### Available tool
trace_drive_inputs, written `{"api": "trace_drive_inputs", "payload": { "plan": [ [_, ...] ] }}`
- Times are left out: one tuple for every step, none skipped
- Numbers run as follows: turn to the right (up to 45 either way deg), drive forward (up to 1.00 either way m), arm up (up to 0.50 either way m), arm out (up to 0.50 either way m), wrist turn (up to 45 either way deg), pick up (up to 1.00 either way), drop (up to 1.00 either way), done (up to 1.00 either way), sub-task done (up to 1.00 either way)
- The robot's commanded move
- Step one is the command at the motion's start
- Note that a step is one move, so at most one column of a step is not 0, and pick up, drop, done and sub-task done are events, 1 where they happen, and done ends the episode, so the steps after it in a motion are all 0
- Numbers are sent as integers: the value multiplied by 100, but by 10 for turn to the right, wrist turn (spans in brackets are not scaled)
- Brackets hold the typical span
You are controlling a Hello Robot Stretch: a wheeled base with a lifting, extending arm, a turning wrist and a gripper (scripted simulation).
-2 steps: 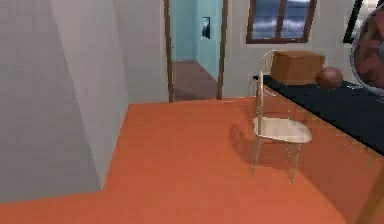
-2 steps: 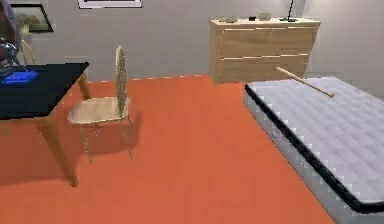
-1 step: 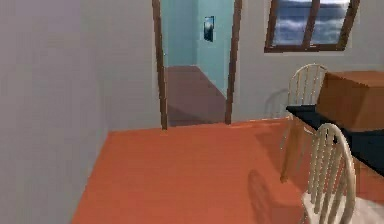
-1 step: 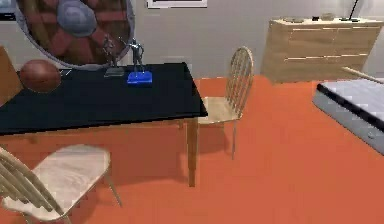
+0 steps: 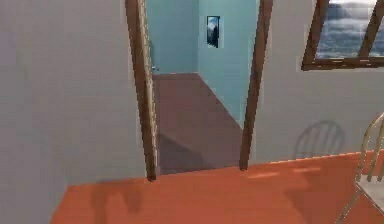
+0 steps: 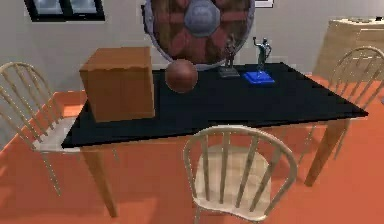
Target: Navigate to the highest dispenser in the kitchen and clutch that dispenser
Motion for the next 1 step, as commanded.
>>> {"api": "trace_drive_inputs", "payload": {
  "plan": [
    [0, 100, 0, 0, 0, 0, 0, 0, 0]
  ]
}}
